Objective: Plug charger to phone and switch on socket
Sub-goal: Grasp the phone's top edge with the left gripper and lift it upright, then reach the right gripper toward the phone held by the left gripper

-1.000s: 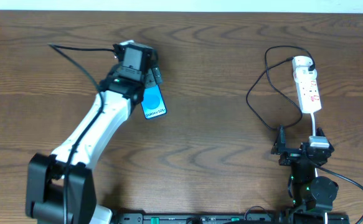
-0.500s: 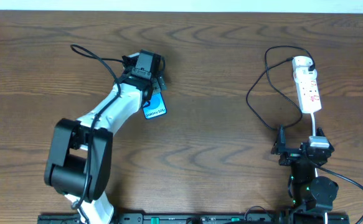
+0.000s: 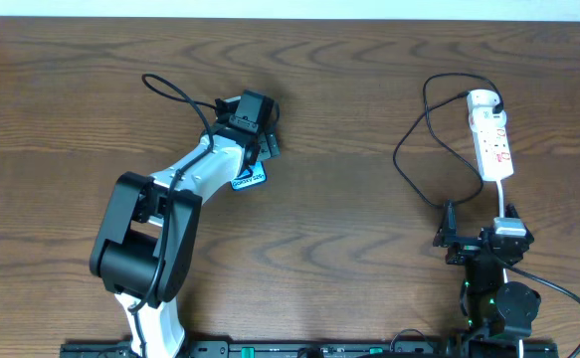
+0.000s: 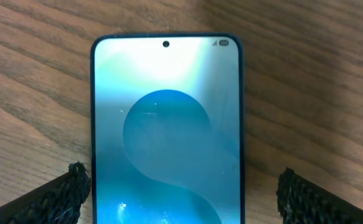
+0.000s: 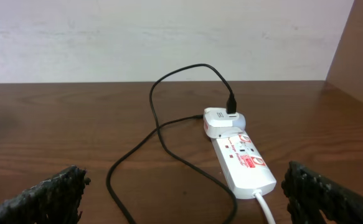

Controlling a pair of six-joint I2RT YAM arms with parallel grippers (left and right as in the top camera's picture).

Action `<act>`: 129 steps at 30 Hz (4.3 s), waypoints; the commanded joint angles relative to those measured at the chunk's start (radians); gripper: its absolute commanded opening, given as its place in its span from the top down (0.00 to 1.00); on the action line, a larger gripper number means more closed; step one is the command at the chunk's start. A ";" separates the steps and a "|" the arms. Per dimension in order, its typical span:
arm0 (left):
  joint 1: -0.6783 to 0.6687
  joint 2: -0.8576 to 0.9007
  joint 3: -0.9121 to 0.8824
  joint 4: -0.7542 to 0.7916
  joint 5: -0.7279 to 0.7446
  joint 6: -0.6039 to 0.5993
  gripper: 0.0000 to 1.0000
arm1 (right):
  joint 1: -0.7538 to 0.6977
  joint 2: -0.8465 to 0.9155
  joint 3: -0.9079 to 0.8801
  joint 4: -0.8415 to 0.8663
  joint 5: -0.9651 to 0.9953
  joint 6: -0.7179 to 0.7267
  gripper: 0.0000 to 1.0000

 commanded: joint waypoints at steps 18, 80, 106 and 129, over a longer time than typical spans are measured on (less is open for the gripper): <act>0.002 0.086 0.016 -0.032 -0.005 -0.083 0.18 | -0.003 -0.005 -0.002 -0.004 -0.003 -0.004 0.01; 0.123 -0.262 0.017 0.036 1.067 -0.802 0.33 | -0.003 -0.004 -0.002 -0.004 -0.003 -0.004 0.01; 0.123 -0.262 0.017 0.050 1.090 -0.828 0.33 | -0.003 0.040 0.008 0.222 -0.186 0.814 0.01; 0.123 -0.262 0.017 0.058 1.083 -0.816 0.33 | 0.646 1.208 1.144 -0.338 -0.170 0.573 0.09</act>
